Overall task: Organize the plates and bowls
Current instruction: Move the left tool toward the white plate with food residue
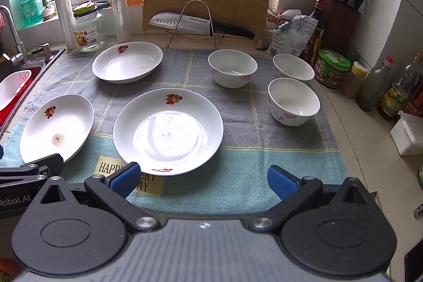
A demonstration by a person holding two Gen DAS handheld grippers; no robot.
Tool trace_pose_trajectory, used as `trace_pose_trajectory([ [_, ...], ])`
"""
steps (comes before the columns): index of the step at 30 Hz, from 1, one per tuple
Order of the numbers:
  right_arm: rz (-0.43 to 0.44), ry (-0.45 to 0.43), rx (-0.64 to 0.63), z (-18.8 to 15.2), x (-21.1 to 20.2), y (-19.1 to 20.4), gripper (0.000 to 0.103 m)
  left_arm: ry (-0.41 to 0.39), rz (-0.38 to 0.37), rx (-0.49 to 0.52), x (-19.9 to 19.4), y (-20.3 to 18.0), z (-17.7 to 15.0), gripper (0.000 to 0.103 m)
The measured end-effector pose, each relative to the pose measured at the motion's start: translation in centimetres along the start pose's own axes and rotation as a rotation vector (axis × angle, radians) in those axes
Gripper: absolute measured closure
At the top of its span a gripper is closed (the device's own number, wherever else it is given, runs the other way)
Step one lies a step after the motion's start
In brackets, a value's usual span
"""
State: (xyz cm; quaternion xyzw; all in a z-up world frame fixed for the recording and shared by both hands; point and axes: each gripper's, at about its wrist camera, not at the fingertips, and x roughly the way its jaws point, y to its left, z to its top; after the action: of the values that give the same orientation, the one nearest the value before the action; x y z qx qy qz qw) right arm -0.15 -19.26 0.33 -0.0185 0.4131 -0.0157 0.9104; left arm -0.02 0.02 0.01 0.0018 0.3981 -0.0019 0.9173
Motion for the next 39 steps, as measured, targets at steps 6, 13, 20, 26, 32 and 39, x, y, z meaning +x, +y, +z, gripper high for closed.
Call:
trace_pose_trajectory([
  [6,0.004,0.001,-0.002,0.03,-0.05,-0.02,0.0,-0.002,0.007,0.003,-0.05,-0.1,0.01,0.001],
  [13,0.0,0.001,-0.002,0.19,0.01,-0.13,0.0,-0.003,-0.004,-0.008,0.27,-0.35,0.3,0.001],
  [20,-0.001,0.0,-0.002,0.25,0.03,-0.16,0.0,-0.009,-0.013,-0.011,0.01,-0.3,0.43,0.001],
  [26,-0.002,-0.002,-0.001,0.21,-0.1,-0.04,0.0,-0.008,-0.016,-0.017,-0.12,-0.35,0.56,0.001],
  [32,-0.005,0.002,-0.004,0.21,-0.06,-0.03,0.0,-0.005,-0.023,-0.019,-0.07,-0.11,0.47,0.001],
  [39,-0.006,-0.001,-0.004,0.23,-0.15,-0.12,0.0,-0.009,-0.026,-0.02,-0.14,-0.16,0.46,0.001],
])
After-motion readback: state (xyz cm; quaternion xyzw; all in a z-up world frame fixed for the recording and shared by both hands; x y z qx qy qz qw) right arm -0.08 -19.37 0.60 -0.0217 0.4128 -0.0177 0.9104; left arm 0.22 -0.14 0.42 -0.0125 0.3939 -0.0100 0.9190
